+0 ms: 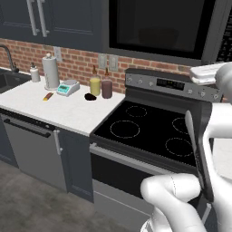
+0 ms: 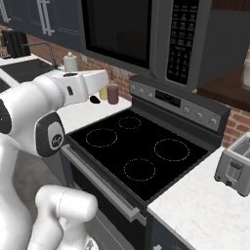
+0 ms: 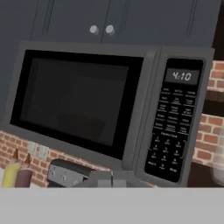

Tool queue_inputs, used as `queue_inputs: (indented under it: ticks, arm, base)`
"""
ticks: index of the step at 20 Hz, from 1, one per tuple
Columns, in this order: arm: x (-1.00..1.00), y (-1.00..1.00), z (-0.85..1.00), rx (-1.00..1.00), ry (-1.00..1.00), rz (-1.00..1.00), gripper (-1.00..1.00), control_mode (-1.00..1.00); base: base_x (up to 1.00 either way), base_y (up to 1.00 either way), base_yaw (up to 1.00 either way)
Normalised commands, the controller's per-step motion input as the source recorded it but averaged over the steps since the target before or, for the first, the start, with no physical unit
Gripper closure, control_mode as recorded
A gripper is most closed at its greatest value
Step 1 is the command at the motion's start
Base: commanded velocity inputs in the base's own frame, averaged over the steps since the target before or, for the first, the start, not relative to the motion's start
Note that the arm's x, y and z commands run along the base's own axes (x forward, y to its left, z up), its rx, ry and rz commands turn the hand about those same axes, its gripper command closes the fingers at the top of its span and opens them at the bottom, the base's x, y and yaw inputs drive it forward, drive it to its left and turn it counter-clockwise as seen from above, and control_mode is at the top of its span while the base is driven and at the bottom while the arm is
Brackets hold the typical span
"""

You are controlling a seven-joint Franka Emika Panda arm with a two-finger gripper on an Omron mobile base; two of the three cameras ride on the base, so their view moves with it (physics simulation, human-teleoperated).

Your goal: Pick the corn from the sink and place it in the bowl. Then pick the bowl and place it in the microwave. Then close the microwave door and press the start button.

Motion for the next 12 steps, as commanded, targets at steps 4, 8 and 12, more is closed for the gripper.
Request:
queue_inputs:
  ticks: [4, 8, 12]
  arm:
    - [-0.01, -0.09, 0.00, 0.01, 0.06, 0.00, 1.00, -1.00]
    - [0.00, -0.36, 0.00, 0.11, 0.03, -0.12, 1.00, -1.00]
    - [0.05, -0.22, 0.04, 0.15, 0.00, -0.19, 1.00, -1.00]
  base:
    - [0.00, 0.00, 0.00]
    - [0.00, 0.00, 0.00]
    - [0.00, 0.00, 0.00]
